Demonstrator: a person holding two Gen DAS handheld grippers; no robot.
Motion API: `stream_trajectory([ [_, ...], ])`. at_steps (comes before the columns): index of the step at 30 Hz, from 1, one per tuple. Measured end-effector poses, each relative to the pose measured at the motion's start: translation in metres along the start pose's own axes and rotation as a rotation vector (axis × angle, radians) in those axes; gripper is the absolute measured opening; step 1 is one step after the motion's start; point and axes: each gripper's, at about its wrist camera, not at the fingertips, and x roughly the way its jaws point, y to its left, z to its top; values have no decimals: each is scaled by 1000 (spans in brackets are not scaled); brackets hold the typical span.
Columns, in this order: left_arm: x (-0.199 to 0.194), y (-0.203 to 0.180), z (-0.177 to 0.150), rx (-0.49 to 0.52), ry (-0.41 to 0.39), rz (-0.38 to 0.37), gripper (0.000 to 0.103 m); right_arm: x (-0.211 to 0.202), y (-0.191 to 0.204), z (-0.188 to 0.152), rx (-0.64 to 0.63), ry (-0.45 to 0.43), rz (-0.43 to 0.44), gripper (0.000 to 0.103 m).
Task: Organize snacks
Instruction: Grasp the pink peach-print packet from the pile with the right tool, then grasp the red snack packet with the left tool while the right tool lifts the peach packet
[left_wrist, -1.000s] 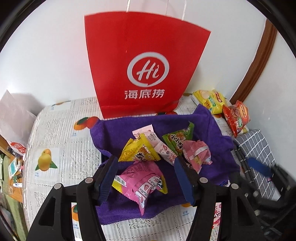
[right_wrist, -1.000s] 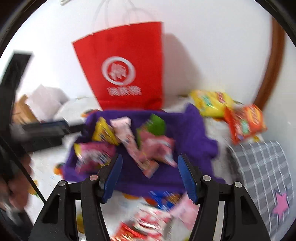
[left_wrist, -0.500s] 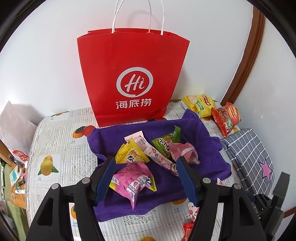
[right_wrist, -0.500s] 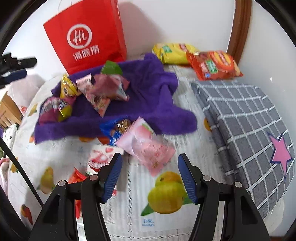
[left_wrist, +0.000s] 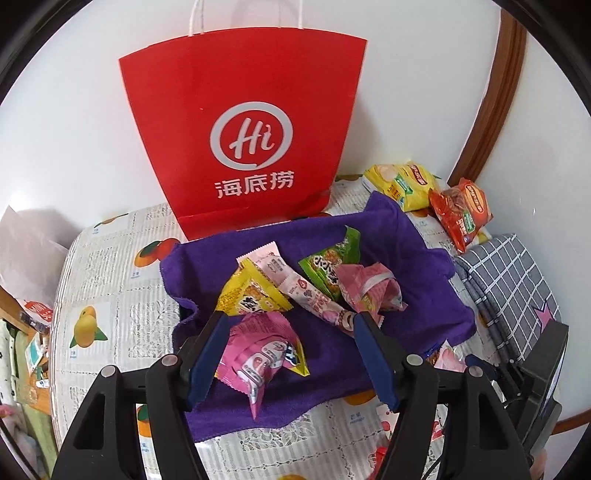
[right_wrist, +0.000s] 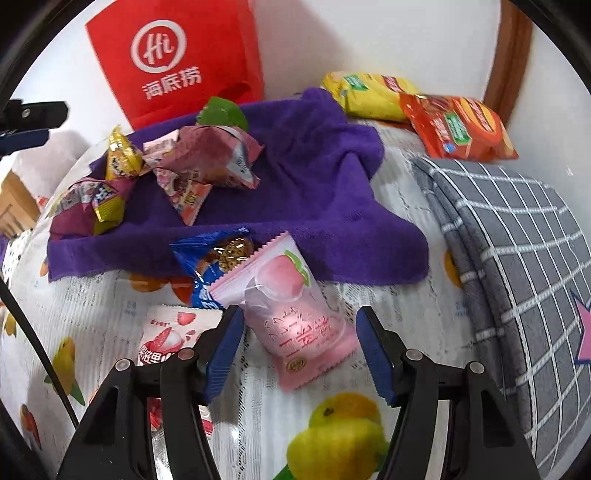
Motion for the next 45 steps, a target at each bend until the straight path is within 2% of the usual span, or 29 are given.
stream_trajectory([
  [2,0,-6,-2,16,3,-5,68,-2,1,-3,-17,-5,11,62],
  [7,-6,-23,-8,57,-7,-1,68,-8,6,-13,-48,-26,18,39],
  [9,-8,-28,-11,69,-6,-2,68,-13,4,-18,-32,-35,32,24],
  [10,-10,-31,-13,78,-6,-3,68,-16,2,-20,-22,-37,41,13],
  [11,-12,-35,-15,89,-8,-1,68,-19,0,-22,-9,-37,54,8],
  [13,-15,-41,-21,98,-10,10,68,-25,-5,-27,17,-35,86,5],
  [18,-17,-50,-51,119,3,-9,68,-38,-9,-36,16,-34,96,9],
  [19,-12,-50,-59,113,24,-14,68,-40,-9,-35,17,-40,104,20],
  [20,-9,-48,-64,106,38,-15,68,-42,-9,-34,18,-51,112,40],
  [21,-7,-47,-70,102,50,-16,68,-44,-9,-31,15,-72,119,51],
  [22,-5,-47,-73,100,57,-17,68,-45,-8,-29,8,-92,124,68],
  [23,-3,-43,-78,92,67,-19,68,-44,-6,-26,-10,-111,127,71],
  [25,-2,-37,-83,80,75,-17,68,-37,-2,-19,-44,-119,114,71],
  [30,-5,-21,-88,71,70,-1,68,-9,3,-9,-93,-65,57,69],
  [34,-3,-11,-93,56,75,-5,68,6,8,-14,-134,-42,36,58],
  [36,0,-9,-93,44,81,-10,68,4,8,-16,-132,-64,38,55],
  [37,2,-9,-92,34,85,-15,68,3,8,-17,-135,-70,39,49],
  [39,4,-12,-93,30,92,-29,68,-1,6,-18,-133,-87,37,46],
  [45,5,-37,-111,99,111,-49,68,-31,-11,-29,-71,-129,26,46],
])
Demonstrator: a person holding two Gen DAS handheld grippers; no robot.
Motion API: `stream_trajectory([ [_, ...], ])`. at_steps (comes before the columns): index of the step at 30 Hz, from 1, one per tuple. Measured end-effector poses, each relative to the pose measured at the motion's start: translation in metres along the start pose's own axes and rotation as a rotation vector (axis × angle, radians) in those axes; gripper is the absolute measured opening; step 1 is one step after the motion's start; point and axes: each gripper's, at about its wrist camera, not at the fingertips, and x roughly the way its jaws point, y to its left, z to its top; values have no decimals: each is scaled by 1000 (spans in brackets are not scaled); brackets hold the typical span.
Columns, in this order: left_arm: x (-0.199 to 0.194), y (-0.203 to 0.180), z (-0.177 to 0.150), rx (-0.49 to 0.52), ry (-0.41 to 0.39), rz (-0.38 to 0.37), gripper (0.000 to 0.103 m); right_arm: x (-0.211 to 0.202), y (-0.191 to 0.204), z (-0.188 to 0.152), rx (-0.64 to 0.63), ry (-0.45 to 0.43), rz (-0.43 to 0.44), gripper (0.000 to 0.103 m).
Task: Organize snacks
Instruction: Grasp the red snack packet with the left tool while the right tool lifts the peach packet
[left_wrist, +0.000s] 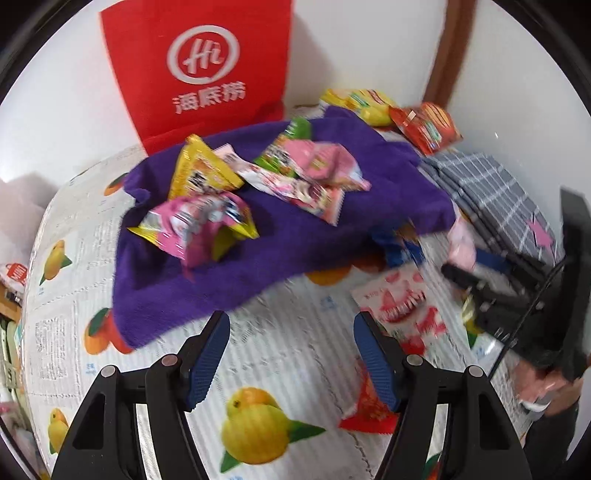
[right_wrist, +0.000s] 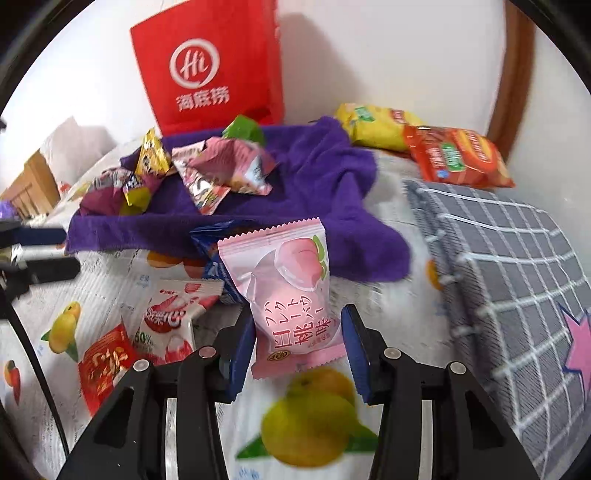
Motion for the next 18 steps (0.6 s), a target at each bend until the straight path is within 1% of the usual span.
stream_trajectory([
  [3,7,-14,-11,15,34,-17,68,-16,-9,-7,43,-21,-10,46],
  [8,15,-37,-30,63,72,-49,68,-44,-26,-18,139,-46,22,46],
  [14,22,-60,-42,93,98,-69,68,-68,-30,-28,137,-72,0,46],
  [15,23,-63,-43,97,104,-64,68,-72,-31,-29,136,-77,-3,46],
  [17,29,-70,-48,120,120,-24,68,-78,-34,-33,142,-87,-5,46],
  [18,30,-72,-49,128,114,-15,68,-78,-34,-33,144,-86,-5,46],
])
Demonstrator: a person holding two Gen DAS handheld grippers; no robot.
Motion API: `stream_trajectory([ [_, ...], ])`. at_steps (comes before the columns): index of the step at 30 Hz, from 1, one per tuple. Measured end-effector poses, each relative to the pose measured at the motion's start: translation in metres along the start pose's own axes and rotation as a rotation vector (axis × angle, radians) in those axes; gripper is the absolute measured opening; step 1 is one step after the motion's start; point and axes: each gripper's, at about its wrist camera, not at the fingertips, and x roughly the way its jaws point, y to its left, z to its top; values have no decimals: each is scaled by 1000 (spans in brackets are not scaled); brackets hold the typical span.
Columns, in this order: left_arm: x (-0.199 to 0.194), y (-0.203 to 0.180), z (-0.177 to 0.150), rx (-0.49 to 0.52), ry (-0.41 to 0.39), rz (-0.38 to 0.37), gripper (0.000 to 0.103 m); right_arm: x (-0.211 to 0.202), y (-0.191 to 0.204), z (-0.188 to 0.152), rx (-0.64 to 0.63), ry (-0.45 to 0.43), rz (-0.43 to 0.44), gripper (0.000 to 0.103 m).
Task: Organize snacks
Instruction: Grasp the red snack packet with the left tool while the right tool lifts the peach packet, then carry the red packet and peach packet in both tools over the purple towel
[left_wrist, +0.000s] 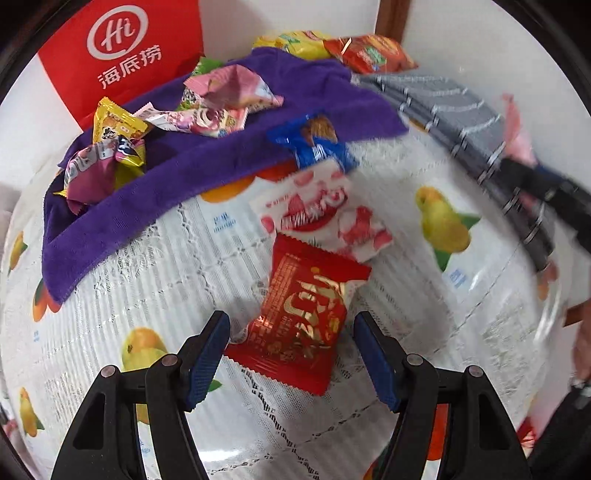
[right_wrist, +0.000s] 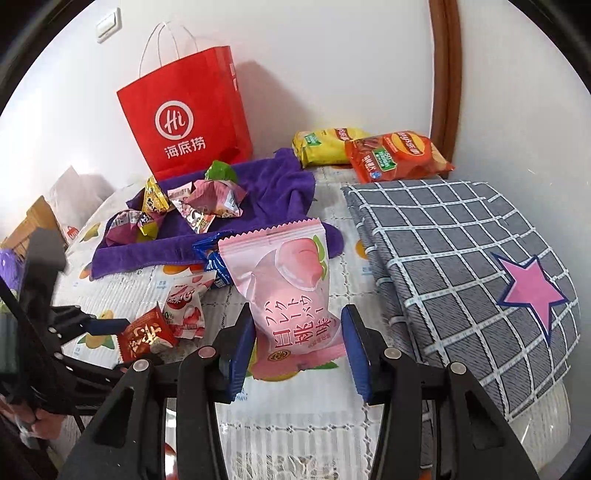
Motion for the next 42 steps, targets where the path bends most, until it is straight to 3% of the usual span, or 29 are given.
stream_trajectory([
  [7,-2,3,0,-4,-39,-8,67,1,-3,-6,15,22,1,46],
  [10,-5,2,0,8,-66,8,46,4,0,-8,11,33,2,46],
  [19,-38,15,3,-7,-142,-9,44,-4,22,6,-28,30,19,46],
  [31,-105,73,50,-103,-271,56,44,-21,64,89,-41,-33,39,46],
  [42,-126,130,120,-183,-359,80,44,21,93,173,-9,-18,92,46],
])
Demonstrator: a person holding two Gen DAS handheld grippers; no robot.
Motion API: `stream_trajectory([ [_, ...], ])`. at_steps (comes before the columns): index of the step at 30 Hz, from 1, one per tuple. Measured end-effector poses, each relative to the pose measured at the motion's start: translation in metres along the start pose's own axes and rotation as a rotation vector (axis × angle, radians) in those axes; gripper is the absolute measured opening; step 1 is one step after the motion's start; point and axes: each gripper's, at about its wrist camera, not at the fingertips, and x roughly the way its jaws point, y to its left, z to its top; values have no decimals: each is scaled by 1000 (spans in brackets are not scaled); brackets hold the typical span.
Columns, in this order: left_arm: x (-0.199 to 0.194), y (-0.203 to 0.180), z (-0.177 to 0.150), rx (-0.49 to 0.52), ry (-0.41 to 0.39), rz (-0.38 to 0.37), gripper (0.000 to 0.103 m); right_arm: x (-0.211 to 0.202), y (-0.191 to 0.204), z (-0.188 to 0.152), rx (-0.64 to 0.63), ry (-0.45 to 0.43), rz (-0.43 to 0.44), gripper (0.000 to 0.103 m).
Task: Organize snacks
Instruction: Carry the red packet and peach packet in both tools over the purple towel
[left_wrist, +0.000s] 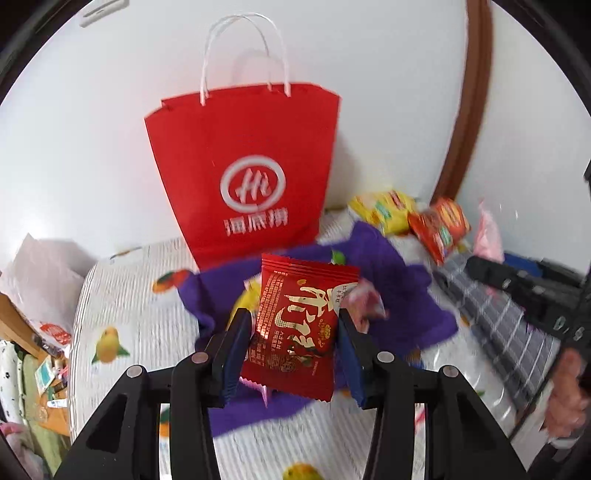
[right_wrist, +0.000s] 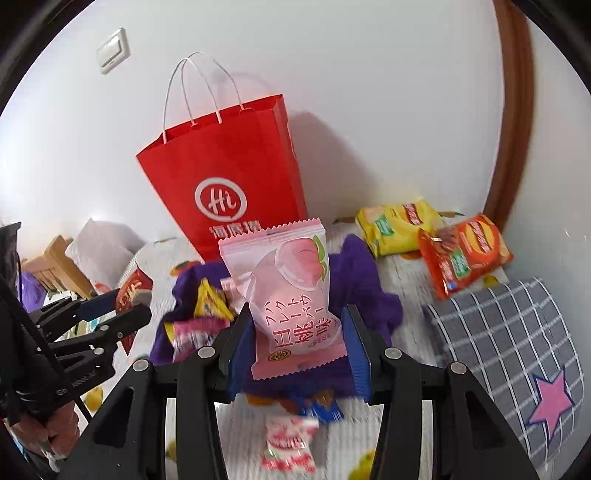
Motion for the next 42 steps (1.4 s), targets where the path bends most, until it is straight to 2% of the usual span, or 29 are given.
stream_trajectory([
  [6,25,19,18,-40,3,56,44,34,18,26,-19,35,32,46],
  [12,50,41,10,-85,45,44,44,67,24,31,-42,65,42,46],
  [19,55,54,7,-122,50,34,44,92,20,29,-32,95,60,46],
  [24,63,46,5,-111,69,12,44,98,15,26,-67,105,43,46],
  [33,66,41,4,-99,71,26,44,108,-4,26,-29,156,28,47],
  [42,65,41,4,-99,69,21,44,114,-2,22,-44,178,22,47],
])
